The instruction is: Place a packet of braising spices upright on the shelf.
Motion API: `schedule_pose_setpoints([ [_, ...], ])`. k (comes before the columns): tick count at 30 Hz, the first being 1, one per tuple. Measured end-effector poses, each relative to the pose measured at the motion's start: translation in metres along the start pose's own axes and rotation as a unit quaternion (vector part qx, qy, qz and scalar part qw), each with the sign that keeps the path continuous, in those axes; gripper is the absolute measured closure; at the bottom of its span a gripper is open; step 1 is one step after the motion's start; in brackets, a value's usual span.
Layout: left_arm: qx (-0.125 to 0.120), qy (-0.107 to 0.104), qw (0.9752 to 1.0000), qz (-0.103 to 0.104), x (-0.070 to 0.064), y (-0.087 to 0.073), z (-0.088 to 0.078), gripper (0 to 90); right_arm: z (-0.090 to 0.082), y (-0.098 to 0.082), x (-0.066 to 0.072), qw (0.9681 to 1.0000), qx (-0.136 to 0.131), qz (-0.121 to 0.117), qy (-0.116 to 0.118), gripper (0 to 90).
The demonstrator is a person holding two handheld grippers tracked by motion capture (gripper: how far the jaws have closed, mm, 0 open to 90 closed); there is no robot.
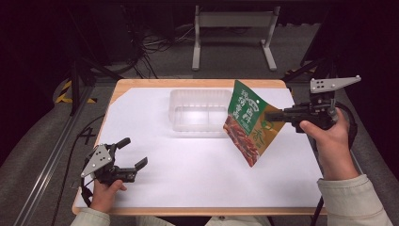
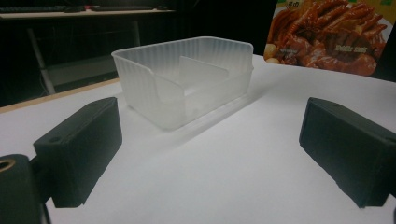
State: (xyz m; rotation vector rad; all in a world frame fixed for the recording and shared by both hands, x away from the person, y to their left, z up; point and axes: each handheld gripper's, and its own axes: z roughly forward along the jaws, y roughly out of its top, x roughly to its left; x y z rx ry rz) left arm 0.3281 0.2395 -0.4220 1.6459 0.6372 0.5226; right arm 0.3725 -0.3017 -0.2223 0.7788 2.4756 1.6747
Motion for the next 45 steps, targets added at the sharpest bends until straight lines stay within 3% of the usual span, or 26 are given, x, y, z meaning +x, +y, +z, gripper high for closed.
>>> schedule_pose_setpoints([
  [18, -0.004, 0.01, 0.9999, -0.002, 0.0, -0.002, -0.005, 5.1, 0.038, 0.045, -0.012, 0.9999, -0.001, -0.012, 0.012, 90.0],
  [34, 0.0, 0.013, 0.9999, 0.0, 0.002, -0.002, 0.0, 4.3, 0.082, 0.083, -0.022, 0.9998, 0.003, -0.022, 0.004, 90.0],
  [45, -0.001, 0.01, 0.9999, 0.001, 0.002, -0.002, 0.002, 4.8, 0.105, 0.096, -0.032, 0.9998, 0.002, -0.018, -0.004, 90.0],
])
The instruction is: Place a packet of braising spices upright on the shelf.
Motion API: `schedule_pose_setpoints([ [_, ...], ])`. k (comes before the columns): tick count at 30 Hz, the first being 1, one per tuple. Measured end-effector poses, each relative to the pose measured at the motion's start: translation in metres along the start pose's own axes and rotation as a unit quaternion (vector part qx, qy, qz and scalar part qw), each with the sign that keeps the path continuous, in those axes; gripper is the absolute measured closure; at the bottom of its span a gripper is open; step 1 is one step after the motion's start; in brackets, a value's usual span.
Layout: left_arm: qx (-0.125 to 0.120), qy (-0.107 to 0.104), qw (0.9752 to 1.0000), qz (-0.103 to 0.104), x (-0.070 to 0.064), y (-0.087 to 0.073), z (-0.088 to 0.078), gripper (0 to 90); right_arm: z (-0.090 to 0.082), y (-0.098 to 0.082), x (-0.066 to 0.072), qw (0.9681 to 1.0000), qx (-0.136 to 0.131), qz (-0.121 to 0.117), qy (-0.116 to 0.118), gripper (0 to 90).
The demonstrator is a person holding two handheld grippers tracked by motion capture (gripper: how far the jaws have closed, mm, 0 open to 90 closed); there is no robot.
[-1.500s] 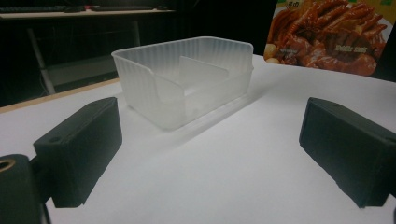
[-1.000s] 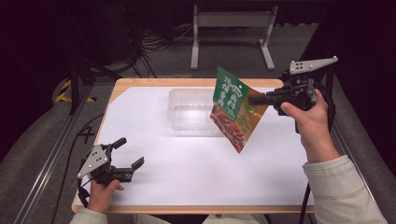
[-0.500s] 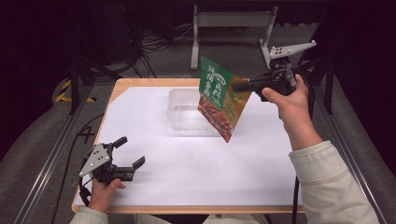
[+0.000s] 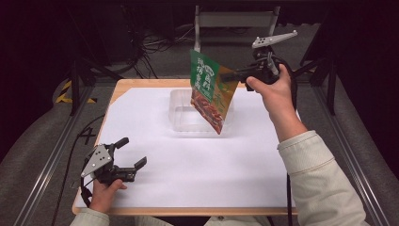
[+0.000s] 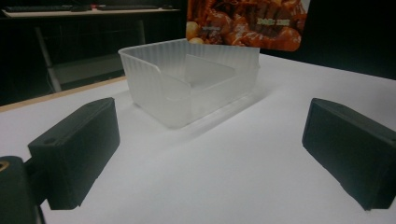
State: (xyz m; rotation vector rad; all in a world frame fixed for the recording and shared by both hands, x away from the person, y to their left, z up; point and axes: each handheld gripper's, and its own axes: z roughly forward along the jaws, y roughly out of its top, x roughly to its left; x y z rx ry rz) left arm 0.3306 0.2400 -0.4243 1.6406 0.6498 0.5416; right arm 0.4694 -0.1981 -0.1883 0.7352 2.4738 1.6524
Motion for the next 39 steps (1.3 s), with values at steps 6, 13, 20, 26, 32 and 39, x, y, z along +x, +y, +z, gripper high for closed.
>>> schedule_pose_setpoints([
  [6, 0.001, -0.002, 1.0, -0.001, 0.001, 0.0, 0.001, 4.9, 0.014, 0.006, -0.007, 1.0, -0.007, -0.001, -0.001, 90.0],
  [13, 0.002, -0.004, 1.0, 0.0, 0.001, 0.0, 0.001, 5.2, 0.034, 0.012, -0.012, 0.9998, -0.008, -0.001, -0.019, 90.0],
  [20, -0.002, -0.003, 1.0, -0.003, 0.001, 0.0, 0.001, 5.2, 0.049, 0.018, -0.016, 0.9994, -0.022, 0.006, -0.027, 90.0],
  [26, -0.003, -0.004, 1.0, -0.002, 0.002, 0.0, 0.0, 5.3, 0.057, 0.018, -0.02, 0.9987, -0.029, 0.01, -0.042, 90.0],
  [32, -0.004, -0.004, 1.0, -0.001, 0.001, 0.0, 0.0, 5.3, 0.063, 0.016, -0.024, 0.9979, -0.03, 0.016, -0.056, 90.0],
  [39, -0.003, -0.004, 1.0, -0.001, 0.002, 0.001, -0.001, 5.3, 0.069, 0.011, -0.028, 0.9966, -0.023, 0.025, -0.075, 90.0],
])
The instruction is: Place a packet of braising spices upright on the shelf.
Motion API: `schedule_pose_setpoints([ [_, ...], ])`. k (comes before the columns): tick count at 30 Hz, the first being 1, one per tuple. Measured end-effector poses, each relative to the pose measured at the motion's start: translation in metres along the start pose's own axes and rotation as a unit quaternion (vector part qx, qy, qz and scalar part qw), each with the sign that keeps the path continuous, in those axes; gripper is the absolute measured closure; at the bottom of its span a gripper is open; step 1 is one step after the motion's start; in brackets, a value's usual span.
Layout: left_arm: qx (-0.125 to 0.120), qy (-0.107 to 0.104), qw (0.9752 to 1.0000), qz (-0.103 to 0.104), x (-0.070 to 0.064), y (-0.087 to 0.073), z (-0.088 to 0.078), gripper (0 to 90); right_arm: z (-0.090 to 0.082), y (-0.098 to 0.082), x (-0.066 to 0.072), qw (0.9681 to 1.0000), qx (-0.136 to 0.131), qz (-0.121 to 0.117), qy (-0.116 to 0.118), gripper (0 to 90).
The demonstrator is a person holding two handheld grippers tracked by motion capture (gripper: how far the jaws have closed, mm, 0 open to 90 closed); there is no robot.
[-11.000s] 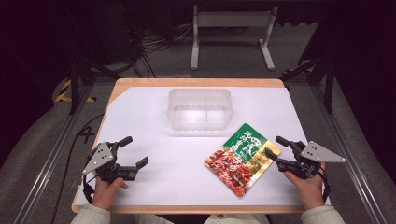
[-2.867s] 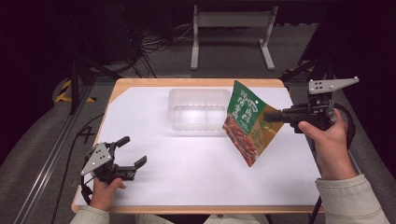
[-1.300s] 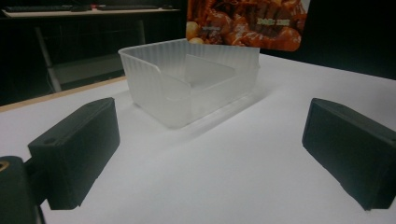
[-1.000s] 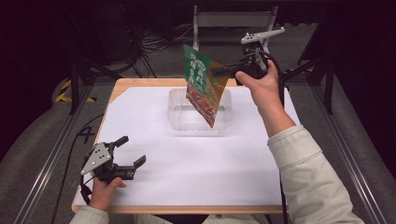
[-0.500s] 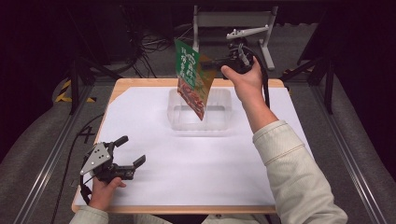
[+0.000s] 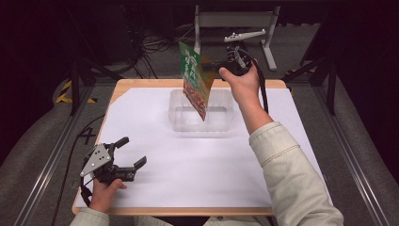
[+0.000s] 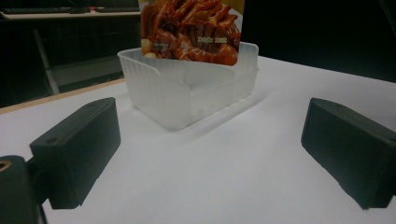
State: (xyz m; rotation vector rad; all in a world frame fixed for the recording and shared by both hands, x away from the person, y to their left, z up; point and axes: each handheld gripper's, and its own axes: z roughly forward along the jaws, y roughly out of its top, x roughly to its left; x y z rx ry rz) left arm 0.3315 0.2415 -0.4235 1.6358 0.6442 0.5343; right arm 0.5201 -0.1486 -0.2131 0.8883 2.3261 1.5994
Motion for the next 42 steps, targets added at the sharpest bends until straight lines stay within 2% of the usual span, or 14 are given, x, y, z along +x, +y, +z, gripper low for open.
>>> schedule_pose_setpoints([
  [5, 0.0, 0.0, 1.0, 0.001, 0.0, 0.0, 0.0, 5.3, 0.004, -0.005, -0.004, 0.9999, 0.003, 0.009, -0.01, 90.0],
  [13, 0.0, -0.001, 1.0, 0.0, 0.0, 0.0, 0.0, 5.3, 0.009, -0.011, -0.008, 0.9998, 0.003, 0.018, -0.011, 90.0],
  [27, 0.0, -0.001, 1.0, 0.0, 0.0, 0.0, 0.0, 5.3, 0.023, -0.018, -0.008, 0.9996, 0.023, 0.009, -0.014, 90.0],
  [42, 0.001, -0.002, 1.0, -0.003, 0.0, 0.0, 0.0, 5.3, 0.039, -0.033, -0.01, 0.9986, 0.047, 0.018, -0.017, 90.0],
])
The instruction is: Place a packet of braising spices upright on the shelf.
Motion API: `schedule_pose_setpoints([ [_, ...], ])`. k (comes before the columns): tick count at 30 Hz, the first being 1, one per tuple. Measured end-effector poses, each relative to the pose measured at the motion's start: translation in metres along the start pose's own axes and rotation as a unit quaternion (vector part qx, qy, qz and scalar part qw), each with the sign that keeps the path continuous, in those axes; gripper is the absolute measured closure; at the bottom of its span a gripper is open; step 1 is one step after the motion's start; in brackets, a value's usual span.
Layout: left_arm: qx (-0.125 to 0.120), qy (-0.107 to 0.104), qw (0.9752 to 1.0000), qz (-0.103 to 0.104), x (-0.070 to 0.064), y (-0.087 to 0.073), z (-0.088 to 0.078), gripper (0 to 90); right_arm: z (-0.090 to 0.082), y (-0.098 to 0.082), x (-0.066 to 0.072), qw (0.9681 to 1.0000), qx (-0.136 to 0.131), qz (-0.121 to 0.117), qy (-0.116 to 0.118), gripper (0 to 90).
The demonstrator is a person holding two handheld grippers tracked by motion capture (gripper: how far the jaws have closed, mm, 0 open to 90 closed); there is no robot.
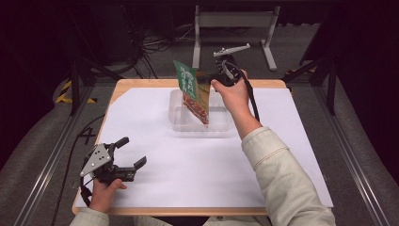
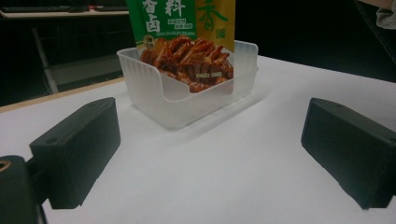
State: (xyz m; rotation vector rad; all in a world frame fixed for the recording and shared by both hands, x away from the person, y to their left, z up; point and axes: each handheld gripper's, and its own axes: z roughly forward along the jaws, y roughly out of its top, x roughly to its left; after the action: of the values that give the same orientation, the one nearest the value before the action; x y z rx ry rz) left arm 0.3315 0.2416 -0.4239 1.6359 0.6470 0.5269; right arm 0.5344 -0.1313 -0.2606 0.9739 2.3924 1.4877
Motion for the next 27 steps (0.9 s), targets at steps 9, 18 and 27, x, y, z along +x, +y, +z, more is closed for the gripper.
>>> schedule_pose_setpoints([
  [9, 0.001, 0.0, 1.0, 0.0, 0.0, 0.0, 0.0, 5.3, 0.003, -0.008, -0.003, 0.9999, 0.0, 0.01, 0.011, 89.8],
  [18, 0.0, 0.0, 1.0, 0.0, -0.001, 0.0, 0.001, 5.3, -0.003, -0.017, -0.006, 0.9999, 0.0, 0.012, 0.011, 89.8],
  [27, 0.0, 0.001, 1.0, 0.0, -0.001, 0.0, 0.001, 5.3, -0.008, -0.019, -0.008, 0.9998, -0.006, 0.018, 0.001, 84.4],
])
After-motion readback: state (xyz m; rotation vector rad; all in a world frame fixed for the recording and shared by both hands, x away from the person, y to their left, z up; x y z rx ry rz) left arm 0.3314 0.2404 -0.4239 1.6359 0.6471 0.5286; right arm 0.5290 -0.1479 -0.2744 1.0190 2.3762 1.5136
